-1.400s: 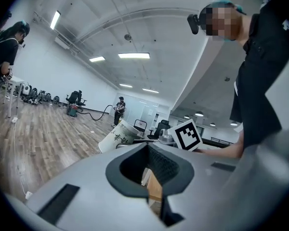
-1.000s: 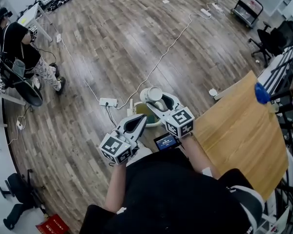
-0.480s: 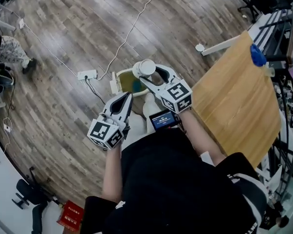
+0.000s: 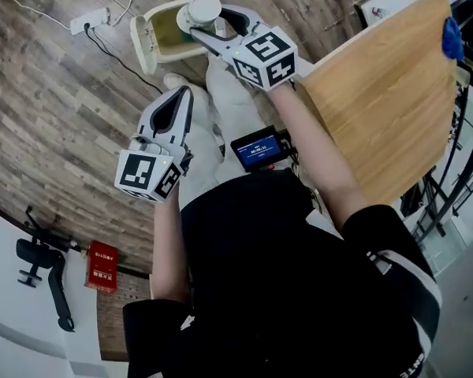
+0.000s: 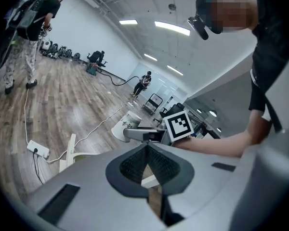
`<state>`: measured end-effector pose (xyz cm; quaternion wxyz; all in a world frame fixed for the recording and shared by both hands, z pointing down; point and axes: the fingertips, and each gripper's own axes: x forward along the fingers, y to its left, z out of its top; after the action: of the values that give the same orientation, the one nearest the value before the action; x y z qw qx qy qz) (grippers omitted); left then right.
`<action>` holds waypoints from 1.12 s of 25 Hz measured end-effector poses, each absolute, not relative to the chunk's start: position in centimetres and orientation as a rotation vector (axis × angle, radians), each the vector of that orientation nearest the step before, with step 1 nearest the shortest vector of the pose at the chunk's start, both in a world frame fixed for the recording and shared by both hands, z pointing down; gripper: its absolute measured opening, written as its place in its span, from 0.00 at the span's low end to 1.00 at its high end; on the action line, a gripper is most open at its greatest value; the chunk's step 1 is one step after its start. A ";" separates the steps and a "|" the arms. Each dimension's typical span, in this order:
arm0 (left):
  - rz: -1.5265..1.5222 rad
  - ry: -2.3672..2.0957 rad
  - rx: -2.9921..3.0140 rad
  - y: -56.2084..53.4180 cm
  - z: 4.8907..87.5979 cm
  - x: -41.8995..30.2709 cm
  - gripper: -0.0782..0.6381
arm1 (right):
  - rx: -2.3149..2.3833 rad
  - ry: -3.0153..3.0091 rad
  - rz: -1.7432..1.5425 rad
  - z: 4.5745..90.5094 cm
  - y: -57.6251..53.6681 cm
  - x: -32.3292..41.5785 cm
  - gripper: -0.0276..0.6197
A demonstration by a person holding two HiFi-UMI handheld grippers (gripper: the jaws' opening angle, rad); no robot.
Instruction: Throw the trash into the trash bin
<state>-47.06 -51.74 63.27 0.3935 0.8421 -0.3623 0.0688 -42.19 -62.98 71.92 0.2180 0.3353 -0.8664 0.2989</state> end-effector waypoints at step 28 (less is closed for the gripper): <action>0.164 -0.850 1.990 -51.4 77.4 -46.7 0.11 | 0.789 -2.248 0.864 95.1 -61.7 -44.7 0.20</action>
<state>-46.74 -51.42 77.40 0.4669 0.8109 -0.3465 0.0668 -44.70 -61.72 95.12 0.2992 0.2970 -0.8464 0.3255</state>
